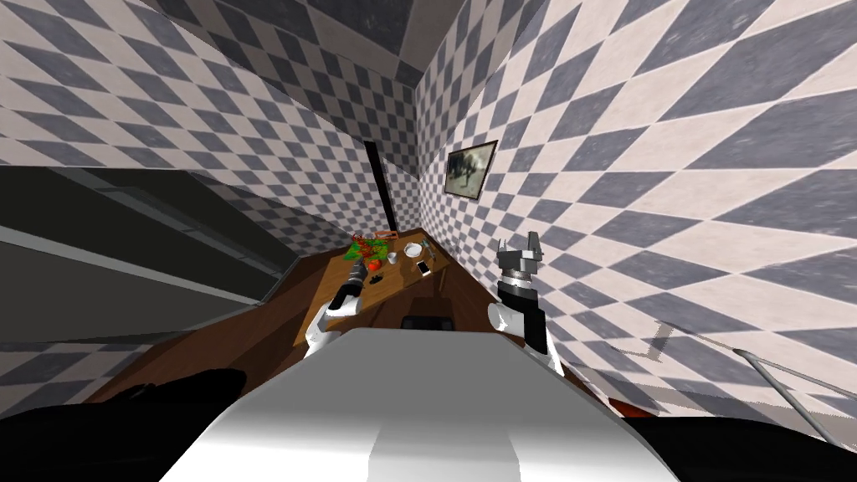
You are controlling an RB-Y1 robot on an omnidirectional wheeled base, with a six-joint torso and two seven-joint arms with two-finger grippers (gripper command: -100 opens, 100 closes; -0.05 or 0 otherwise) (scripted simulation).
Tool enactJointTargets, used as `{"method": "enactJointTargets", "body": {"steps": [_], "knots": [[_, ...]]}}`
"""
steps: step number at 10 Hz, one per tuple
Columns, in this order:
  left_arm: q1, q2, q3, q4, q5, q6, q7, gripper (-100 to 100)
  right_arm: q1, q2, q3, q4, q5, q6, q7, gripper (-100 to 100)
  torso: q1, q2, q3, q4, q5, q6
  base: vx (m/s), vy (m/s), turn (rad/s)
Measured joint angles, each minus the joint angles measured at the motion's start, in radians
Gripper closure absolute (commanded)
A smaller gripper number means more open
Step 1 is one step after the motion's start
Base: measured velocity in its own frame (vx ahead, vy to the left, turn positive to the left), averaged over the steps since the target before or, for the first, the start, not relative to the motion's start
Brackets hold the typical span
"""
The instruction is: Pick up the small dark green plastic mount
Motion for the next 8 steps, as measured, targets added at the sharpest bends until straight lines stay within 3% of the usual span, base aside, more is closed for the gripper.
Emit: {"method": "enactJointTargets", "body": {"steps": [3, 6, 8], "knots": [[-0.022, 0.023, 0.025, 0.064, 0.023, 0.062, 0.023, -100, 0.000, 0.000, 0.000, 0.000, 0.000, 0.000, 0.000, 0, 0.000, 0.000, 0.000, 0.000, 0.000, 0.000, -0.024, 0.009, -0.105], [-0.081, 0.040, 0.055, 0.163, 0.038, 0.127, 0.040, -100, 0.000, 0.000, 0.000, 0.000, 0.000, 0.000, 0.000, 0, 0.001, -0.001, 0.000, 0.000, 0.000, 0.000, -0.021, 0.012, -0.085], [-0.097, 0.042, 0.073, 0.189, 0.045, 0.186, 0.052, -100, 0.000, 0.000, 0.000, 0.000, 0.000, 0.000, 0.000, 0, 0.001, 0.000, 0.000, 0.000, 0.000, 0.000, -0.021, 0.016, -0.090]]}}
